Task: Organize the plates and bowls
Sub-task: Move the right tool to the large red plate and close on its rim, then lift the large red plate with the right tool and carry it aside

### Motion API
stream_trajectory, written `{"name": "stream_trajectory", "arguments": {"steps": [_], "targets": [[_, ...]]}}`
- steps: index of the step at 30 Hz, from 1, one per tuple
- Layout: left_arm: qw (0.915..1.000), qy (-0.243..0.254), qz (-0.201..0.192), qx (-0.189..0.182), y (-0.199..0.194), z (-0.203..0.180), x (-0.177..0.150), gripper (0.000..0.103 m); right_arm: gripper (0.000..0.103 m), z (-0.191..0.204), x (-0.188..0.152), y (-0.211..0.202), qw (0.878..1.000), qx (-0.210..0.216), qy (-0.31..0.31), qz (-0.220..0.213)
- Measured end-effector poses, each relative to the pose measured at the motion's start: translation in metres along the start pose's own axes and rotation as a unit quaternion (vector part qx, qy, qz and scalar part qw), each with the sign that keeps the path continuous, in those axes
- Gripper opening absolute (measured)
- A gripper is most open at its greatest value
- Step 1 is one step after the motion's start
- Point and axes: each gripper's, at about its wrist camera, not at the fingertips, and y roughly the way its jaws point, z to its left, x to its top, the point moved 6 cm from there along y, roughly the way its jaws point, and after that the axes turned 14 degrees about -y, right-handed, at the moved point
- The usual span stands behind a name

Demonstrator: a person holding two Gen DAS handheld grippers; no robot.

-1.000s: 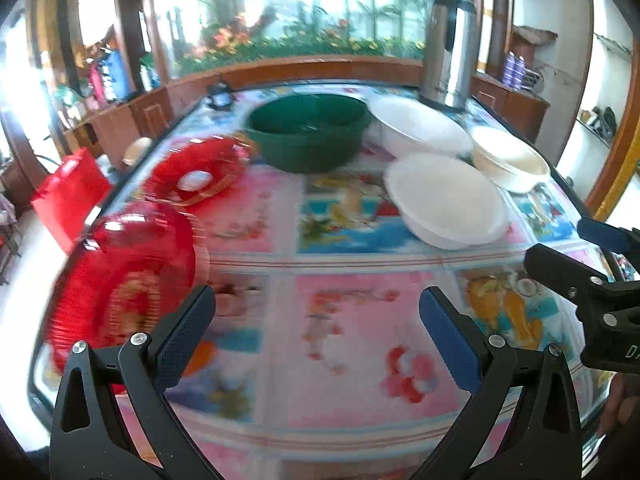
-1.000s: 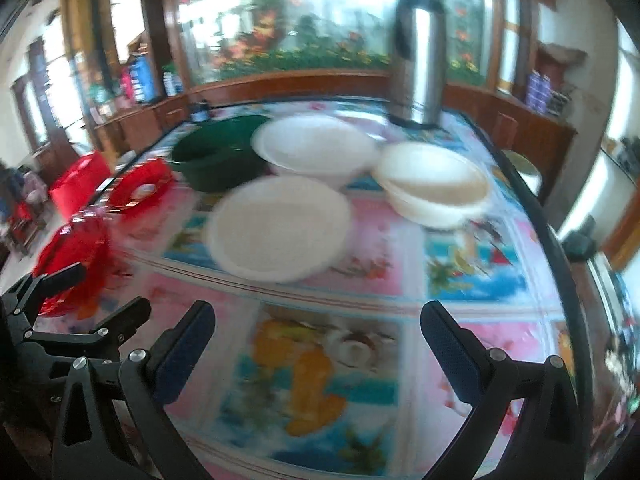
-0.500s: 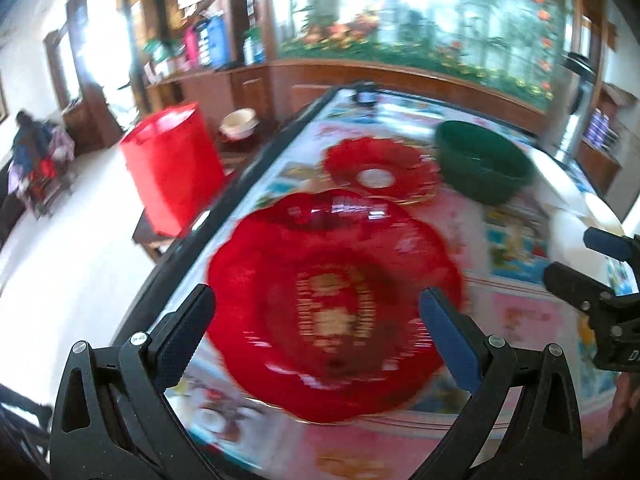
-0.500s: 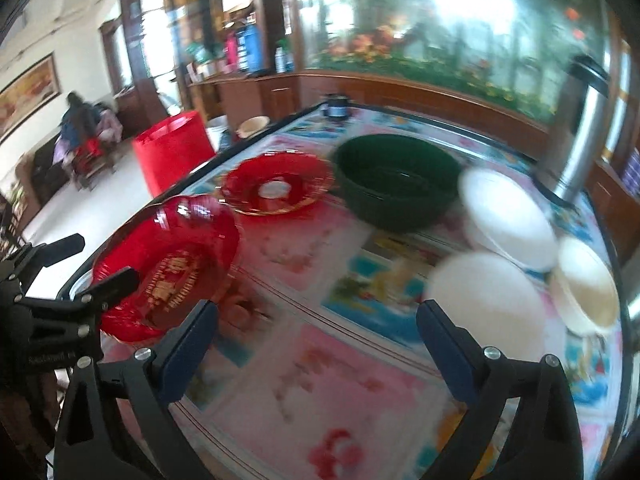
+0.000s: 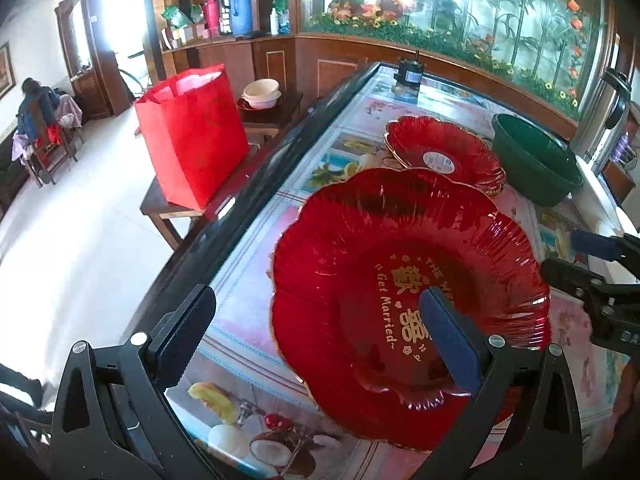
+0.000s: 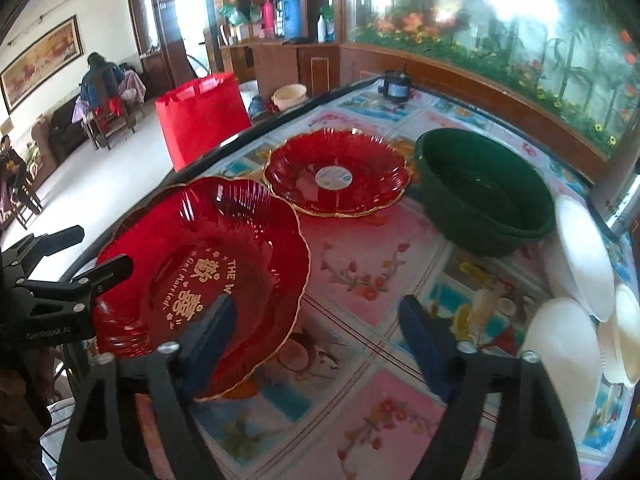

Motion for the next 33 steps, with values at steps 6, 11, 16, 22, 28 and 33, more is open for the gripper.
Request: {"name": "stream_trajectory", "arguments": {"steps": [6,11,16,22,28,33], "targets": [[0.9993,-0.016,0.026,-0.02,0.016,0.001,0.005,0.103,0.065,0.001,0.001,0.021,1.0,0.018,0.001,0.02],[0.9978,-0.031,0.055,-0.023,0.031,-0.001,0.004,0.101,0.052,0.003,0.002,0.03,0.999,0.026,-0.007,0.025],[0.9953,-0.031,0.091,-0.012,0.049,-0.002,-0.003,0.068,0.025,0.003,0.003,0.035,0.999,0.026,-0.019,0.023],[0.9965,-0.022,0.079,0.013,0.052,0.002,-0.003,0.042,0.015,0.009,0.003,0.043,0.998,0.027,-0.041,0.031],[0.9961,-0.035,0.08,0.01,0.052,0.008,0.001,0.032,0.015,0.01,0.0,0.038,0.998,0.012,-0.051,0.028],[0.9973,-0.026,0.067,0.011,0.043,0.004,0.004,0.032,0.015,0.012,0.0,0.025,0.998,-0.009,-0.053,0.017]]}}
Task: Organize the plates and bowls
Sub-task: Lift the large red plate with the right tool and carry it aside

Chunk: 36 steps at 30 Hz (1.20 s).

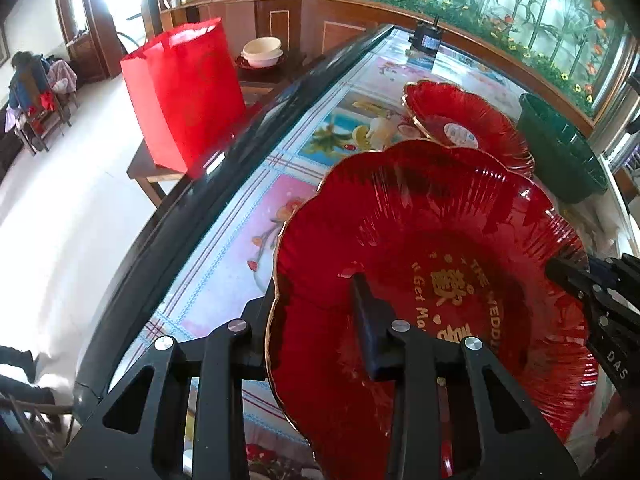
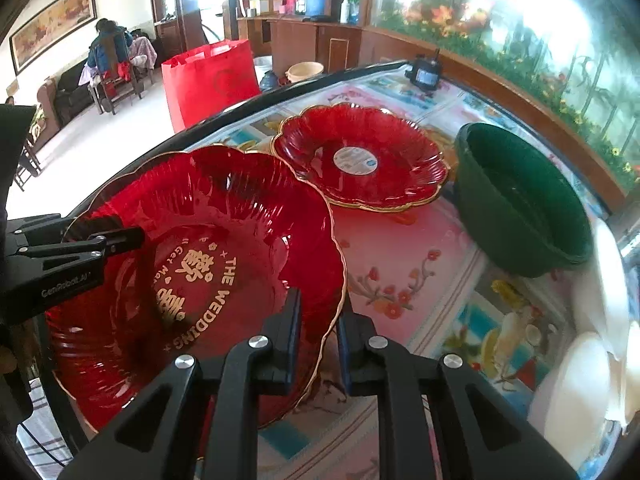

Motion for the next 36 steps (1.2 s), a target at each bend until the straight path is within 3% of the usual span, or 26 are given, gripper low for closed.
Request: {"name": "stream_trajectory", "arguments": {"steps": [15,25,31,36], "targets": [[0.9991,0.023,-0.035,-0.004,-0.036,0.006,0.005,0.032,0.019,0.02,-0.004,-0.03,1.0,-0.001,-0.008,-0.015],[0.9998,0.012,-0.013,0.006,-0.011,0.027,-0.003,0.033,0.021,0.045,-0.016,-0.002,0.999,0.023,-0.02,0.017],[0.9997,0.009,-0.019,-0.008,-0.01,0.028,-0.001,0.032,0.023,0.045,-0.016,0.002,0.999,0.024,-0.02,0.02],[0.9999,-0.009,-0.006,-0.007,-0.006,0.036,0.0,0.033,0.025,0.044,-0.018,0.002,0.998,0.054,0.002,0.015]]}}
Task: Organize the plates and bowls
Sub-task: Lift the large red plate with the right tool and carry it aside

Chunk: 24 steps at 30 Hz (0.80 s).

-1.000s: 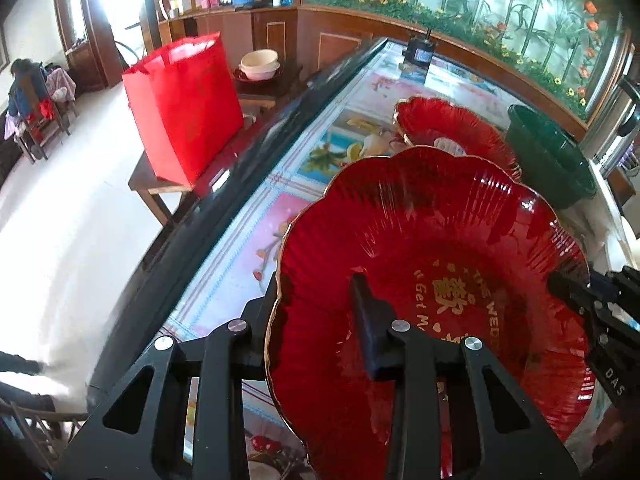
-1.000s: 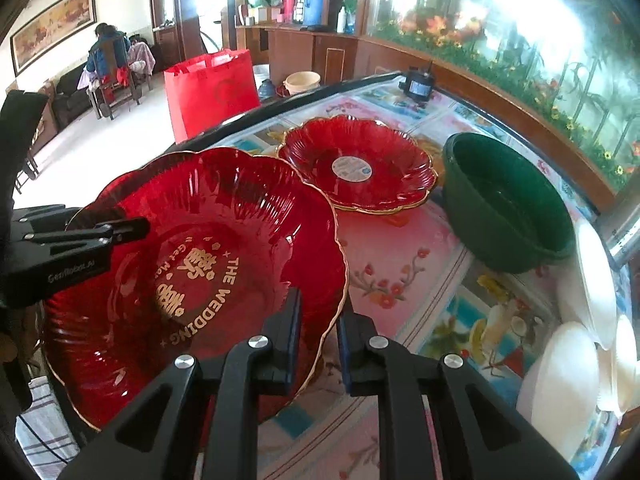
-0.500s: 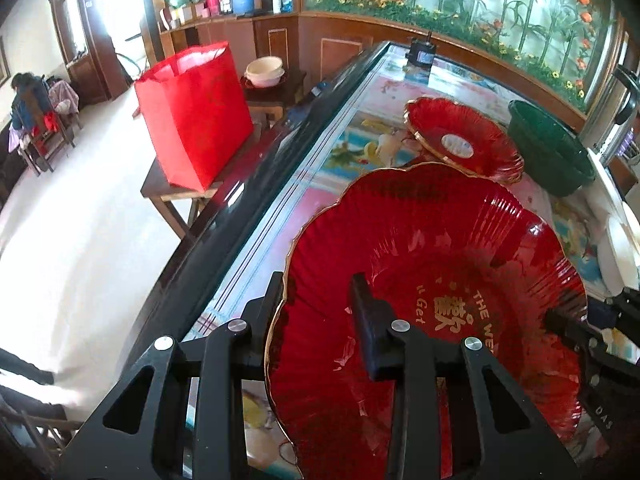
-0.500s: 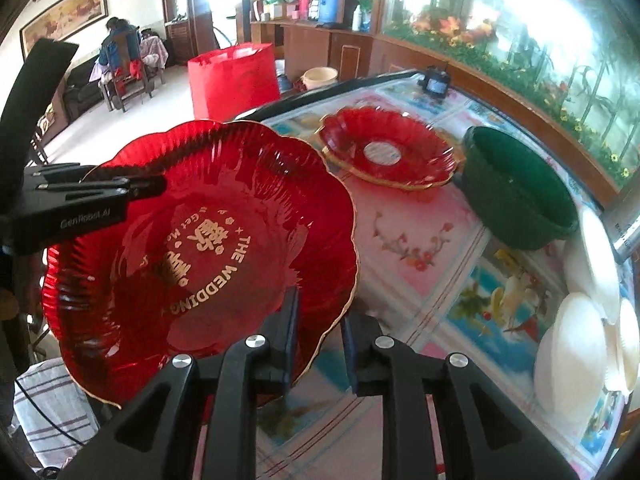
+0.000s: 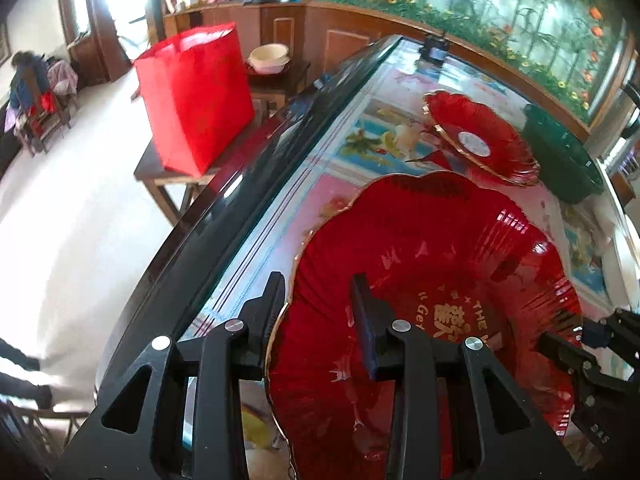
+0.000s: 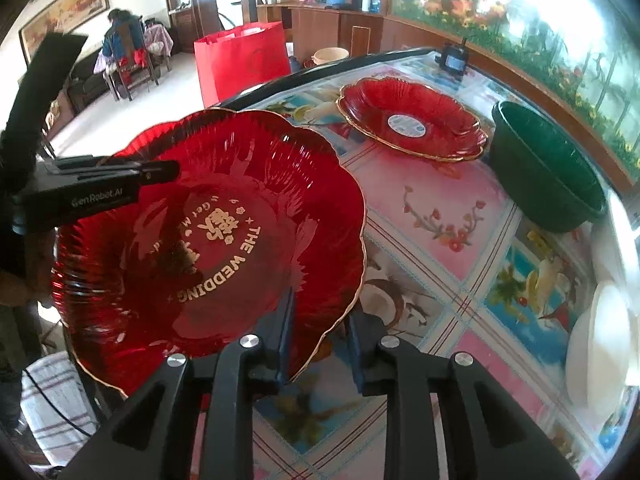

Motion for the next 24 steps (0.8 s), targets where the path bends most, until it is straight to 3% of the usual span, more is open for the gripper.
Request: {"name": "stream_trajectory", "arguments": {"steps": [3,7,9,12,17,24], "targets": [[0.9999,-0.007,0.013,-0.007,0.0,0.002,0.0,0.037,0.025,0.003,0.0,-0.002,1.0,0.004,0.001,-0.002],[0.9999,0.011,-0.004,-0.002,-0.006,-0.002,0.001,0.039,0.026,0.002,-0.001,-0.004,1.0,0.006,0.004,-0.002],[0.9998,0.016,-0.012,-0.001,-0.009,-0.003,0.002,0.047,0.027,0.001,-0.002,-0.005,1.0,0.012,0.01,-0.003],[0.9995,0.011,-0.026,-0.011,-0.016,-0.003,0.005,0.058,0.033,-0.001,-0.003,-0.008,1.0,0.016,0.016,-0.007],[0.9988,0.018,-0.044,-0.013,-0.029,-0.006,0.008,0.066,0.043,-0.008,-0.004,-0.016,0.999,0.024,0.035,-0.018],[0.998,0.035,-0.048,-0.02,-0.036,-0.017,0.017,0.066,0.049,-0.031,0.002,-0.025,0.996,0.033,0.073,-0.034]]}}
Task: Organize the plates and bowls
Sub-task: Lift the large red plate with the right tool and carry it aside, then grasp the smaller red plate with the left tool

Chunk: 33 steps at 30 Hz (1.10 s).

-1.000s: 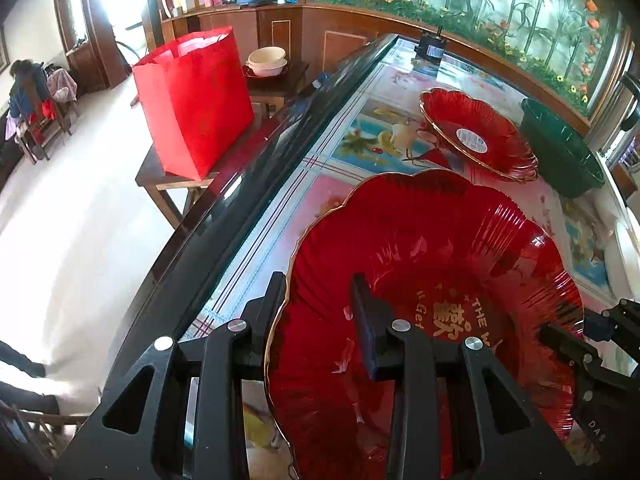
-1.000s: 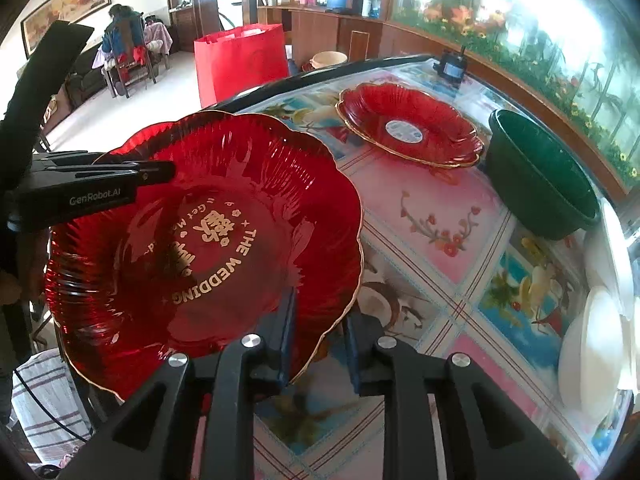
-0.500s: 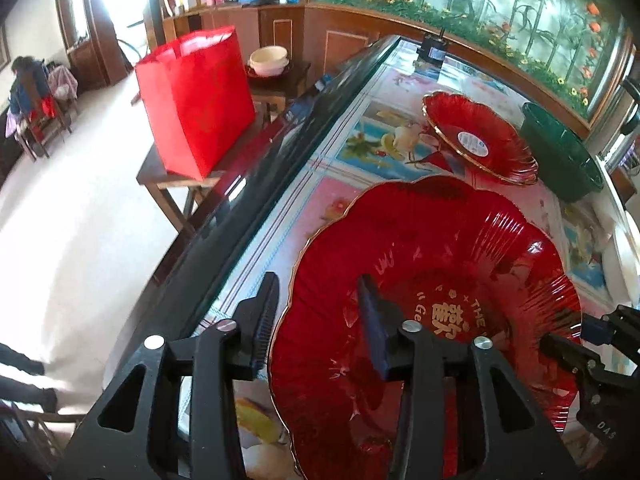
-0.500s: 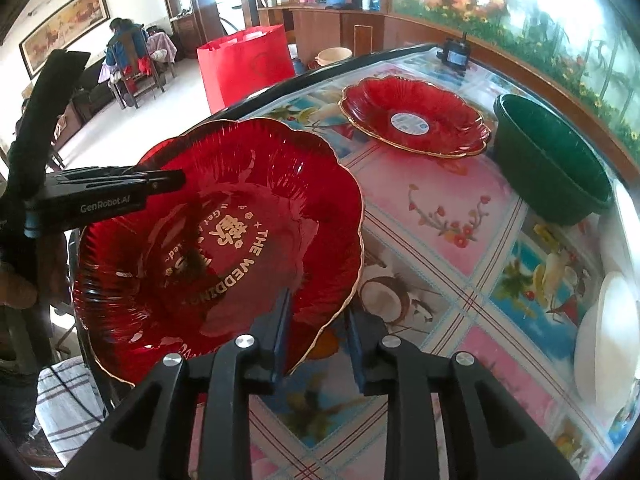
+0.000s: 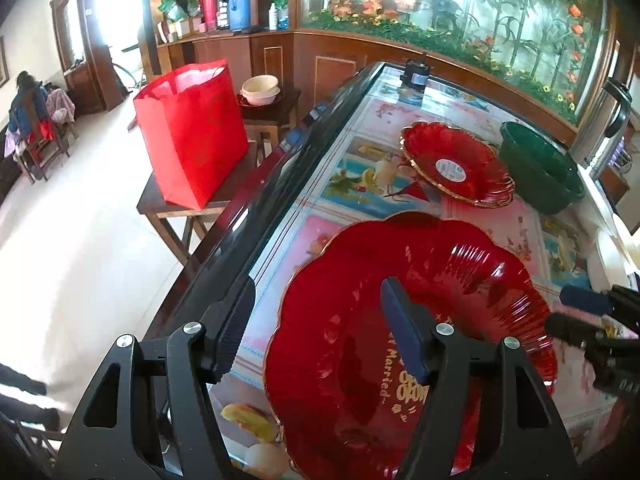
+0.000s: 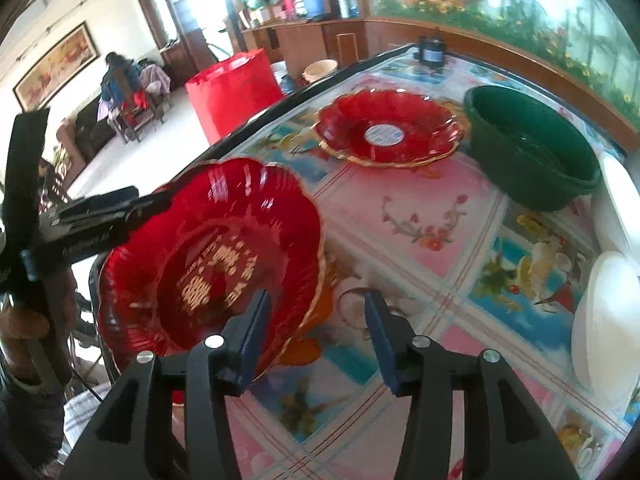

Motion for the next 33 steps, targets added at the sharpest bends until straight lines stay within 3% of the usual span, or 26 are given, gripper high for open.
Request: {"name": "stream_trajectory", "arguments": {"steps": [6,17,26,33], "targets": [[0.9998,0.019,-0.002,-0.008,0.001,-0.015,0.014,0.066,0.056,-0.023,0.012,0.001,1.0,-0.001,0.026,-0.006],[0.9986,0.045,-0.006,-0.027,0.012,-0.033,0.042,0.066,0.057,-0.052,0.02,0.018,0.998,0.0,0.064,0.006],[0.9977,0.043,0.011,-0.051,0.027,-0.038,0.072,0.066,0.06,-0.071,0.029,0.029,0.996,-0.003,0.089,0.013],[0.9955,0.065,0.036,-0.059,0.058,-0.064,0.103,0.066,0.061,-0.094,0.046,0.043,0.993,0.0,0.118,0.015]]}}
